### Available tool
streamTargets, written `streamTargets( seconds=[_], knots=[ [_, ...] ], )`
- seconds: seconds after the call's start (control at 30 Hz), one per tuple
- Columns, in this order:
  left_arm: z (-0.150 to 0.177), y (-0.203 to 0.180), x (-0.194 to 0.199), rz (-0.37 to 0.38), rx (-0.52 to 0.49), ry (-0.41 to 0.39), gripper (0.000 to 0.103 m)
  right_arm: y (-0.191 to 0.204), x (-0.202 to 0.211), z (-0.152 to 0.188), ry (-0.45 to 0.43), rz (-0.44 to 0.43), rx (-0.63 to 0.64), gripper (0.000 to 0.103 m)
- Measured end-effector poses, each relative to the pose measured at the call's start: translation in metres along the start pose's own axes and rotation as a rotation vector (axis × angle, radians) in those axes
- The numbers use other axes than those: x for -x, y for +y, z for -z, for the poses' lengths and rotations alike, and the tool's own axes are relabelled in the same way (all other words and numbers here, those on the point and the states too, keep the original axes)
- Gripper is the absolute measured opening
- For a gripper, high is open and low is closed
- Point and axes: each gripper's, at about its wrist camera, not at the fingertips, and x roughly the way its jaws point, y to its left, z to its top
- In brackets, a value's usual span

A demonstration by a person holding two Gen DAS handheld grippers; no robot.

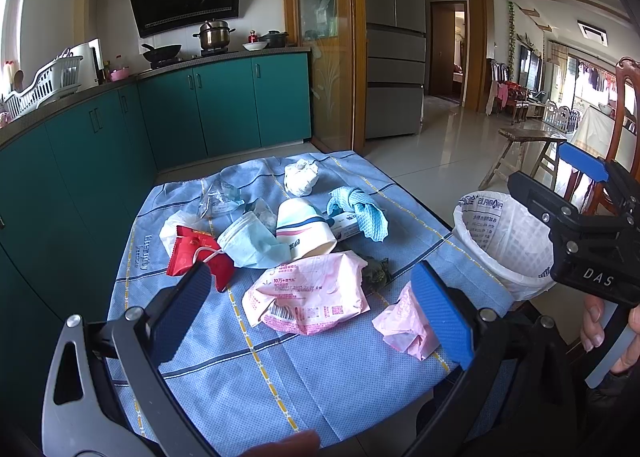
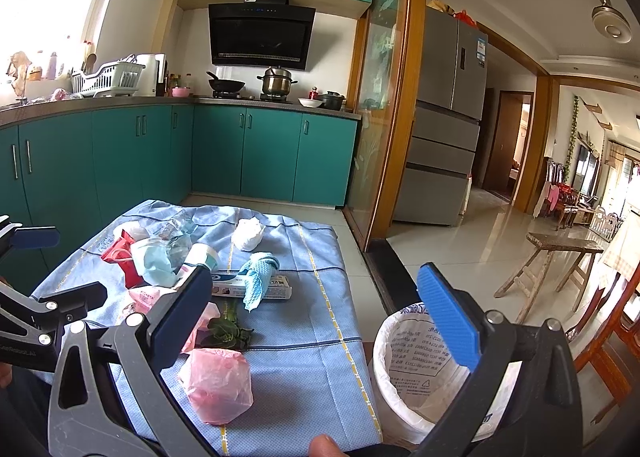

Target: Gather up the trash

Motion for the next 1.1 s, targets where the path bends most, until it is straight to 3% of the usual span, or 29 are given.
streamTargets(
  seconds=[0.77,0.97,1.1],
  knots=[
    [0.002,0.005,0.001,-0.015,0.016,0.002,0.100,-0.001,0.006,0.002,-0.010,0.003,-0.007,0.100],
    [0.004,0.014,-0.006,-0.067,0.038,0.035,0.100,0.008,-0.006,0.011,0.041,-0.034,0.015,0.100],
    [0.008,0.027,-0.015,-0.115,0.058,0.072,0.100,0.012,-0.023,0.021,0.134,-0.143,-0.021,0.100]
  ],
)
